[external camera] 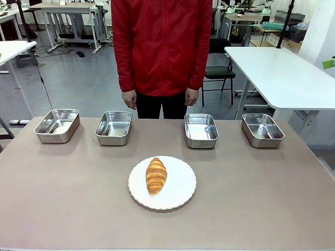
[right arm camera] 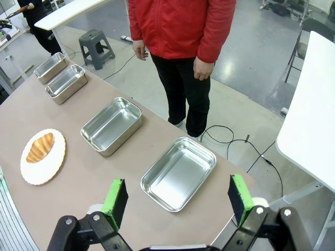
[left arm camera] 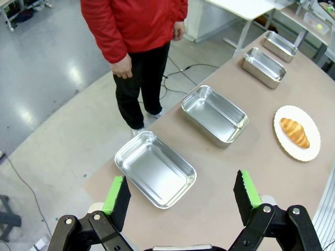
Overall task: Place the bread in the container.
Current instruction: Place the Butter Roll into the Airtight Container indicated by the human.
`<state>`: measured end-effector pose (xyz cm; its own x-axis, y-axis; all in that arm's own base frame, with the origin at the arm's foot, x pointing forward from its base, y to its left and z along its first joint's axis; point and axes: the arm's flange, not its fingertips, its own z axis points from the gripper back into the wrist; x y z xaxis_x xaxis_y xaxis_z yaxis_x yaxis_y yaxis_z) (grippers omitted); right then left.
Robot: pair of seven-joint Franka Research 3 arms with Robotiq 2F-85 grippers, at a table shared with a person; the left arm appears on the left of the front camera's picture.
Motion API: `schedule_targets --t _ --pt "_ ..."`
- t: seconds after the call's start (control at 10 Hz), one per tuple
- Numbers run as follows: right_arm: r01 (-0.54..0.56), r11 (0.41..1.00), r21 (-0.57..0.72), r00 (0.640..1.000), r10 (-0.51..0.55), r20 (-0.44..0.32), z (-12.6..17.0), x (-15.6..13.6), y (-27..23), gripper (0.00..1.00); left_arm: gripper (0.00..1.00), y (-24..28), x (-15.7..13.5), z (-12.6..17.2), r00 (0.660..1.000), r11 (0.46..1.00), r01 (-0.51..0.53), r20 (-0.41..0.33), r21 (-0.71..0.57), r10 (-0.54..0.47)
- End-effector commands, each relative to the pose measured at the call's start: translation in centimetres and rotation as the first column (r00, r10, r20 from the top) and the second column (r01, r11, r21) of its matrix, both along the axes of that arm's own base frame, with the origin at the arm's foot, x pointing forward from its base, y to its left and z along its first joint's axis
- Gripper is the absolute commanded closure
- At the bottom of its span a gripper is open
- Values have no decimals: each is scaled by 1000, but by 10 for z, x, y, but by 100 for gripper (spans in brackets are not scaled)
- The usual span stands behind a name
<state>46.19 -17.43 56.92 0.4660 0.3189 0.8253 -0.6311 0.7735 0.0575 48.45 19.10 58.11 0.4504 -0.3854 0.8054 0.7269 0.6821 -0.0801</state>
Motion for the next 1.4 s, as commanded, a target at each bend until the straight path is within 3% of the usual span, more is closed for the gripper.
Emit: schedule_targets --t 0.0,1.3 --pt "-3 1000 2 1000 3 4 1 0 1 0 0 0 -1 0 1000 1000 13 9 -8 -13" --pt "-3 1000 2 1000 3 4 1 0 1 0 0 0 -1 0 1000 1000 13 9 -8 -13"
